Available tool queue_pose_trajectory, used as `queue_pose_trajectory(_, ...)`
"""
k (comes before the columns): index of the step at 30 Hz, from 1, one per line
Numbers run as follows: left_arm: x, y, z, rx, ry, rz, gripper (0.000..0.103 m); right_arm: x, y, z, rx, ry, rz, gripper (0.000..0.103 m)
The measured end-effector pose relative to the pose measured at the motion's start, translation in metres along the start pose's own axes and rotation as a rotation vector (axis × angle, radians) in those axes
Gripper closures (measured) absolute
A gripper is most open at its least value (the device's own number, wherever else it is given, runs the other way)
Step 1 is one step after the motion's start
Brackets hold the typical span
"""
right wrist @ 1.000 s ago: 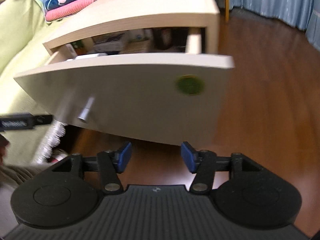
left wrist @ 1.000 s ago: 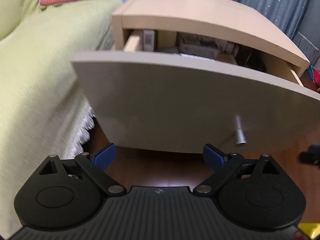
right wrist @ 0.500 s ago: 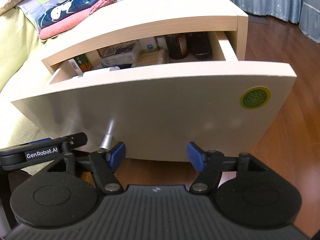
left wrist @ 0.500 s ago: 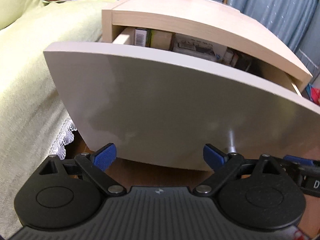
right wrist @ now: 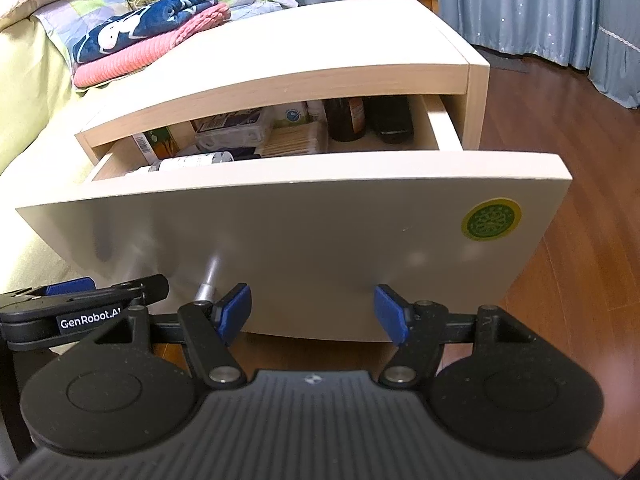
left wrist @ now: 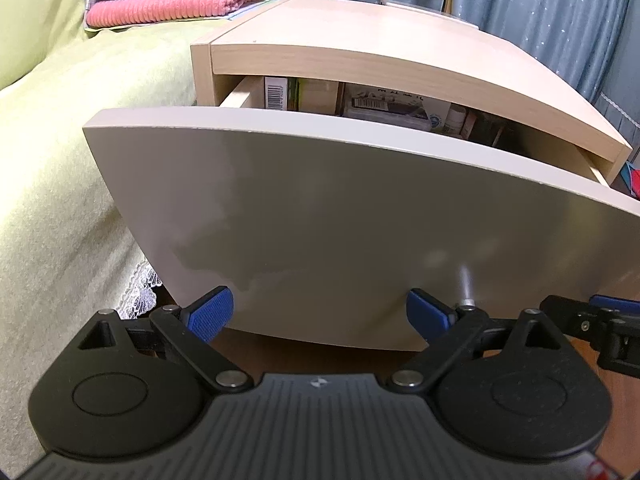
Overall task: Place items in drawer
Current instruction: 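Press both tools against the drawer front and push it inward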
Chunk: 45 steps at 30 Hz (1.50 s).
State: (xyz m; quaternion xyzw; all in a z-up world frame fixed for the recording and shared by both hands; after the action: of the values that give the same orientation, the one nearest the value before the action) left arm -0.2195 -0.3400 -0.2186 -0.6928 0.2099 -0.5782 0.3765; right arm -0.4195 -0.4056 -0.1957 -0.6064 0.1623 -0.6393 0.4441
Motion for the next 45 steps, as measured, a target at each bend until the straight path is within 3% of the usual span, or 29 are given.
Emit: queue_pose_trajectory(45, 0.021, 0.025, -0.006, 0.035, 0.022, -0.066, 0.008, 0.022, 0.015, -0.002, -0.026, 0.003, -0.059, 0.038)
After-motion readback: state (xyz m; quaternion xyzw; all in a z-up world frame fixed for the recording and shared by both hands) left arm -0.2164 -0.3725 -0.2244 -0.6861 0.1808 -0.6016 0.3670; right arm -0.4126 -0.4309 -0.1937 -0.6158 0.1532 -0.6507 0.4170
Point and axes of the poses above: each gripper's, at about its wrist camera, not at the fingertips, and y roughly the way its jaws point, z to its left, x to its top, the point moved 3 cm from there along y, roughly the way its jaws point, and after that the axes turned 2 degrees about x, right-handed, at the moved point
